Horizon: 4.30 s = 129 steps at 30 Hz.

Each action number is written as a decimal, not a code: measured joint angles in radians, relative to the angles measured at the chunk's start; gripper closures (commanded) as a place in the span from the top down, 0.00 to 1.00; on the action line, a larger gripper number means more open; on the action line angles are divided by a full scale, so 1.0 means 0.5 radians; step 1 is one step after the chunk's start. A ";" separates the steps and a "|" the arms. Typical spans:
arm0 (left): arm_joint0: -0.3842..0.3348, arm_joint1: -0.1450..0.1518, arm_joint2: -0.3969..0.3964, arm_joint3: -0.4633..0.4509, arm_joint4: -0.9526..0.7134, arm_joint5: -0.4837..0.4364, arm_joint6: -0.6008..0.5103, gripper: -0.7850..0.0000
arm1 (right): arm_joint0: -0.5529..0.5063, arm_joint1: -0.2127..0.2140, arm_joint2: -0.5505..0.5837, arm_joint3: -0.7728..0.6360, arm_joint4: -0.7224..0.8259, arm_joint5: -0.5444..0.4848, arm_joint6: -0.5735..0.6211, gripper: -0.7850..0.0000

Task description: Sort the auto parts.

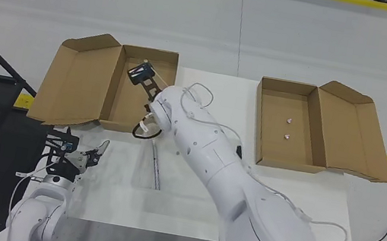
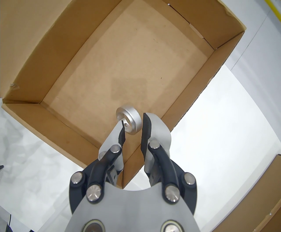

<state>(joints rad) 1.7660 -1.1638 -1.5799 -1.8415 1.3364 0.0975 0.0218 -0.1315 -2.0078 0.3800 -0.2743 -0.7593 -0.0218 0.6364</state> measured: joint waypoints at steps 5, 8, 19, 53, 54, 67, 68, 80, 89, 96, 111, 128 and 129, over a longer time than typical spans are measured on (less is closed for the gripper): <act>0.000 0.000 0.000 0.000 0.000 0.000 0.000 1.00 | 0.032 0.004 0.007 -0.008 -0.008 -0.025 -0.023 0.27; 0.000 0.000 0.000 0.000 0.000 0.000 0.000 1.00 | 0.061 0.009 0.012 -0.014 -0.021 -0.102 -0.060 0.33; 0.000 0.000 0.000 0.000 0.000 0.000 0.000 1.00 | 0.174 0.051 0.075 -0.046 -0.092 -0.409 -0.347 0.42; 0.000 0.000 0.000 0.000 0.000 0.000 0.000 1.00 | -0.328 0.801 0.508 -1.171 -1.012 -1.604 -1.639 1.00; 0.000 0.000 0.000 0.000 0.000 0.000 0.000 1.00 | -0.327 0.800 0.507 -1.161 -1.010 -1.604 -1.642 1.00; -0.002 -0.001 -0.015 -0.005 -0.016 -0.011 0.019 1.00 | -0.332 0.800 0.507 -1.167 -1.011 -1.596 -1.642 1.00; 0.001 0.000 -0.027 -0.009 -0.023 -0.028 0.033 1.00 | -0.346 0.802 0.510 -1.190 -1.021 -1.580 -1.640 1.00; -0.063 0.028 -0.142 -0.177 0.115 -0.461 0.051 1.00 | -0.654 0.992 0.788 -1.848 -1.328 -1.713 -1.437 1.00; -0.296 0.068 -0.131 -0.293 0.432 -0.915 0.094 1.00 | -1.218 1.193 1.240 -2.703 -1.447 -1.915 -1.109 1.00; -0.536 0.105 -0.021 -0.326 0.781 -1.310 0.273 1.00 | -1.663 1.299 1.524 -3.285 -1.487 -1.982 -0.962 1.00; -1.201 0.185 0.382 -0.097 1.437 -1.944 0.848 1.00 | -2.444 1.467 2.150 -3.957 -1.558 -1.884 -1.084 1.00; -1.286 0.196 0.506 -0.033 1.595 -1.769 0.950 1.00 | -2.561 1.481 2.255 -4.033 -1.542 -1.877 -1.093 1.00; -1.303 0.205 0.526 -0.046 1.660 -1.830 0.940 1.00 | -2.561 1.481 2.255 -4.033 -1.542 -1.876 -1.093 1.00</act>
<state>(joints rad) 1.1146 -1.0613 -1.3170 -1.8646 2.1661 -0.8177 0.4919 -1.4118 -1.2672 1.5077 -2.2906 -1.5304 -0.9601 0.0898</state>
